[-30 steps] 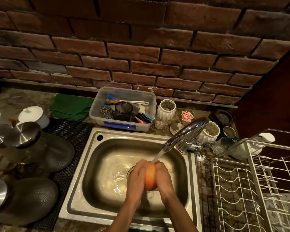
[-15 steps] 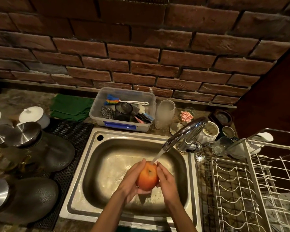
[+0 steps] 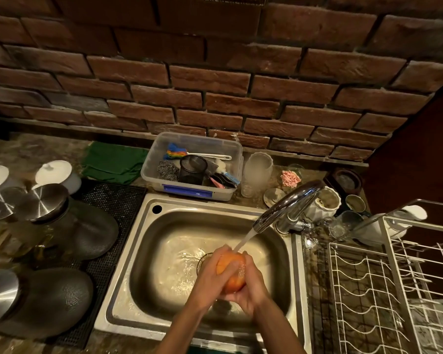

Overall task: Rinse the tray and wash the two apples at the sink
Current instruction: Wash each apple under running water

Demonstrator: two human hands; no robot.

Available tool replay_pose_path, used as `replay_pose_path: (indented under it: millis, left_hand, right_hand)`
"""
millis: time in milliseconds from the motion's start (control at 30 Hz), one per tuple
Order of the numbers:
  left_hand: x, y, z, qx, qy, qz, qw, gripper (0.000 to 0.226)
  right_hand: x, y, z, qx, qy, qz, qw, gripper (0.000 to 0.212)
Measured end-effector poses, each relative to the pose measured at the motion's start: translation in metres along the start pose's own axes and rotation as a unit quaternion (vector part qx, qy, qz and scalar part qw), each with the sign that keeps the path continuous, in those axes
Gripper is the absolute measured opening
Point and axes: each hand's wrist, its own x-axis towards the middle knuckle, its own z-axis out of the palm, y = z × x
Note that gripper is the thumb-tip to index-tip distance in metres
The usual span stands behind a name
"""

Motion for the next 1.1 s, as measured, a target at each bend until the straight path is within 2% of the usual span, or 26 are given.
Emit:
replay_pose_path:
  millis: [100,167,267,333,467,600,700,833,933,1100]
  left_hand:
    - [0.000,0.000,-0.004,0.065,-0.017,0.014,0.998,0.042]
    - [0.001,0.002,-0.005,0.066,-0.025,0.029,0.997,0.047]
    - [0.003,0.009,0.000,-0.039,-0.034,0.015,0.999,0.045]
    - [0.003,0.014,0.006,-0.082,-0.021,0.002,0.996,0.040]
    - [0.001,0.022,0.009,-0.147,-0.003,-0.029,0.989,0.030]
    - [0.002,0.021,0.005,-0.187,-0.013,-0.091,0.978,0.025]
    - [0.004,0.021,0.003,-0.219,0.000,-0.175,0.960,0.038]
    - [-0.001,0.018,0.000,-0.286,-0.031,-0.288,0.913,0.058]
    - [0.002,0.014,0.005,-0.306,-0.010,-0.256,0.917,0.055]
    - [0.003,0.018,0.022,-0.294,0.077,-0.162,0.939,0.039]
  right_hand:
    - [0.003,-0.007,-0.006,-0.007,-0.036,0.058,0.998,0.048]
    - [0.003,-0.009,-0.005,-0.035,-0.040,0.059,0.997,0.047]
    - [0.004,-0.006,0.000,-0.114,-0.002,-0.039,0.993,0.042]
    - [0.004,-0.001,0.004,-0.166,0.030,-0.110,0.979,0.041]
    - [-0.001,0.008,0.002,-0.245,0.045,-0.206,0.946,0.025]
    - [-0.007,0.011,-0.001,-0.340,0.034,-0.254,0.905,0.047]
    - [-0.012,0.013,-0.004,-0.413,0.024,-0.293,0.862,0.067]
    - [-0.013,0.013,-0.008,-0.451,0.005,-0.335,0.827,0.053]
    - [-0.012,0.014,-0.005,-0.408,0.027,-0.328,0.852,0.047]
    - [-0.007,0.006,0.008,-0.283,0.058,-0.300,0.909,0.027]
